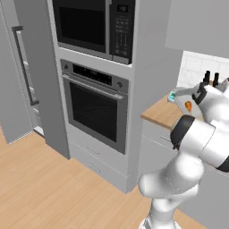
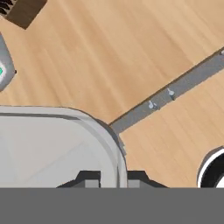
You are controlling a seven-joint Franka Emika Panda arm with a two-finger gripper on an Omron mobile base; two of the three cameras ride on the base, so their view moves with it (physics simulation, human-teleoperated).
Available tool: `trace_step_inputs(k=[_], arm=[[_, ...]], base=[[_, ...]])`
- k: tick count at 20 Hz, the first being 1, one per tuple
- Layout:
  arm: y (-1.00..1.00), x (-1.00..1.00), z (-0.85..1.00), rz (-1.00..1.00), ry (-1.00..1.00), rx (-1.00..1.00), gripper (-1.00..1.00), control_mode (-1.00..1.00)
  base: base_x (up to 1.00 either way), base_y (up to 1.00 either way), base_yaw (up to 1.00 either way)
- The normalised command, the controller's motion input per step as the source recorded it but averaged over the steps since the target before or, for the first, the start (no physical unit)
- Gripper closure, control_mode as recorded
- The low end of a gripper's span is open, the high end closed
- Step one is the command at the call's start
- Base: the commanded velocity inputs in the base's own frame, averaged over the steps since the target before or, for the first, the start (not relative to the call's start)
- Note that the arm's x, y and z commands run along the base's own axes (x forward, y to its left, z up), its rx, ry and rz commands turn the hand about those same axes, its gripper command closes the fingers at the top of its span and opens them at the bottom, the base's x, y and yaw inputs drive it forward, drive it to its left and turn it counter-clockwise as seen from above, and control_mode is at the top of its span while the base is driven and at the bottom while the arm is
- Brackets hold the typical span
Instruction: Take the meat container that has the chicken drumstick and place it on the second highest rack of the freezer. Then take the vegetable container that has the corn and lime and place it on the highest rack of the freezer.
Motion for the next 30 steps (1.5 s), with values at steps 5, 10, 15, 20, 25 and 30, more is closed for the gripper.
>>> trace_step_inputs(k=[5,10,15,20,25,30], arm=[[0.33,-0.3,0.61,0.74,0.0,-0.16,1.0,-1.0],[0.56,0.02,0.58,0.65,0.0,-0.08,1.0,-1.0],[0.82,0.01,0.27,0.73,0.0,-0.14,1.0,-1.0],[0.78,-0.07,0.08,0.55,0.0,-0.21,1.0,-1.0],[0.66,-0.01,0.12,0.24,0.0,-0.16,1.0,-1.0],[0.01,0.0,0.0,0.0,0.0,0.0,1.0,-1.0]], base=[[0.0,0.0,0.0],[0.0,0.0,0.0],[0.0,0.0,0.0],[0.0,0.0,0.0],[0.0,0.0,0.0],[0.0,0.0,0.0]])
